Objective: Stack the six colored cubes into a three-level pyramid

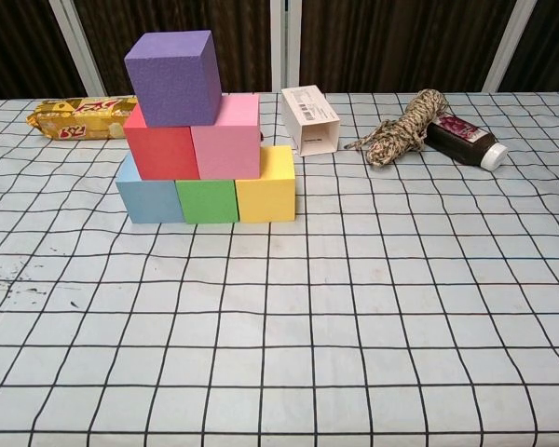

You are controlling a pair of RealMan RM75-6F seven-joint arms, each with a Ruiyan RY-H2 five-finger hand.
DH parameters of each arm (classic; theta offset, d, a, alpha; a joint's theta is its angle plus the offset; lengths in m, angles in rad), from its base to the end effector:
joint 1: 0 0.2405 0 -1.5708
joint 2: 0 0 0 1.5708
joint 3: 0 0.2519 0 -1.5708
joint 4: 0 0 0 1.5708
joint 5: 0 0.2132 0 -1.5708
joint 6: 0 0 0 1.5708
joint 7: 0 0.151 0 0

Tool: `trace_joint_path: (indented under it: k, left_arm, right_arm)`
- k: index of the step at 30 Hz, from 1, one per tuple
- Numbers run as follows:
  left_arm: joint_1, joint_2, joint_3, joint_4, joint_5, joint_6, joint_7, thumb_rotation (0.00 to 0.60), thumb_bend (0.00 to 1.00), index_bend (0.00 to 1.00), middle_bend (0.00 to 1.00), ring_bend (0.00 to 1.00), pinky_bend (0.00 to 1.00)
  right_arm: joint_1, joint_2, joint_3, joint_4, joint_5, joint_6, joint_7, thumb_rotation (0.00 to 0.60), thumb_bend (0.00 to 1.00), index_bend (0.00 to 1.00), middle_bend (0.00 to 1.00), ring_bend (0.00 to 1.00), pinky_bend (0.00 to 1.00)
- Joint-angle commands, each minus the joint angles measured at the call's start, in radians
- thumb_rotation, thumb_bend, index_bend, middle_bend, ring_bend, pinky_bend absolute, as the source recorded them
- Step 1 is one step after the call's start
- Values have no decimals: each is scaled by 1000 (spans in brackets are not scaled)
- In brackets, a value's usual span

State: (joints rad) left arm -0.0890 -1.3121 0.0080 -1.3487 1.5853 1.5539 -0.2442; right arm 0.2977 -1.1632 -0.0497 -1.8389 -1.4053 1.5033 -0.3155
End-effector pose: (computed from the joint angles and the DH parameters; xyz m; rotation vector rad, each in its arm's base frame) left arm -0.3270 0.1790 0.1115 -1.3947 -0.9980 -1.0893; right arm -0.2367 -0.2163 0.1161 1.5276 -0.8395 0.9093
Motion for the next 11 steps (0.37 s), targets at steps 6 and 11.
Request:
trace_joint_path:
  k: [6, 11]
  left_arm:
    - [65, 0, 2, -25, -11, 86, 133, 600, 0, 51, 103, 22, 22]
    - [91, -7, 15, -13, -19, 90, 136, 600, 0, 51, 103, 22, 22]
  right_arm:
    - [-159, -107, -90, 223, -93, 84, 73, 600, 114, 0, 0, 0, 0]
    - [-181, -163, -82, 315, -107, 64, 150, 600, 110, 0, 0, 0, 0]
